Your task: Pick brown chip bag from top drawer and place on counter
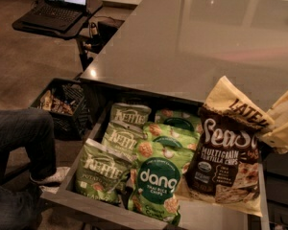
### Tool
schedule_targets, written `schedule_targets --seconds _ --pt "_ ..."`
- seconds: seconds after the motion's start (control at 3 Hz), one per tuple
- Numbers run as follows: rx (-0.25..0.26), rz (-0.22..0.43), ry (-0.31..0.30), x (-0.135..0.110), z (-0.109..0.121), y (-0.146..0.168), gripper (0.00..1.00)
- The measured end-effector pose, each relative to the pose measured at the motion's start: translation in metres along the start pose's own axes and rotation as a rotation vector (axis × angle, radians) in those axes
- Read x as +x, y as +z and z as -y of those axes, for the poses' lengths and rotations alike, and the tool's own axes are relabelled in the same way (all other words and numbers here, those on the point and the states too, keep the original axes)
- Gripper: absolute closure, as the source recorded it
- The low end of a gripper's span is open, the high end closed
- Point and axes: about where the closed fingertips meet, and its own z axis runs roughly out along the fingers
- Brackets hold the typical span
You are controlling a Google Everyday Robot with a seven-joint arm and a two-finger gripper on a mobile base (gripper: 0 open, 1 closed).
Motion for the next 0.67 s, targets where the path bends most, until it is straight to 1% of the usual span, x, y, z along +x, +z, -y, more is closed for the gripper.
schedule_targets --seconds 0.33,0.67 --pt "-0.036 -0.013 -0.034 -0.0108 -0.0129 -0.002 1.0" --pt "-0.038 -0.015 -0.035 -0.0109 -0.0137 -0.002 1.0"
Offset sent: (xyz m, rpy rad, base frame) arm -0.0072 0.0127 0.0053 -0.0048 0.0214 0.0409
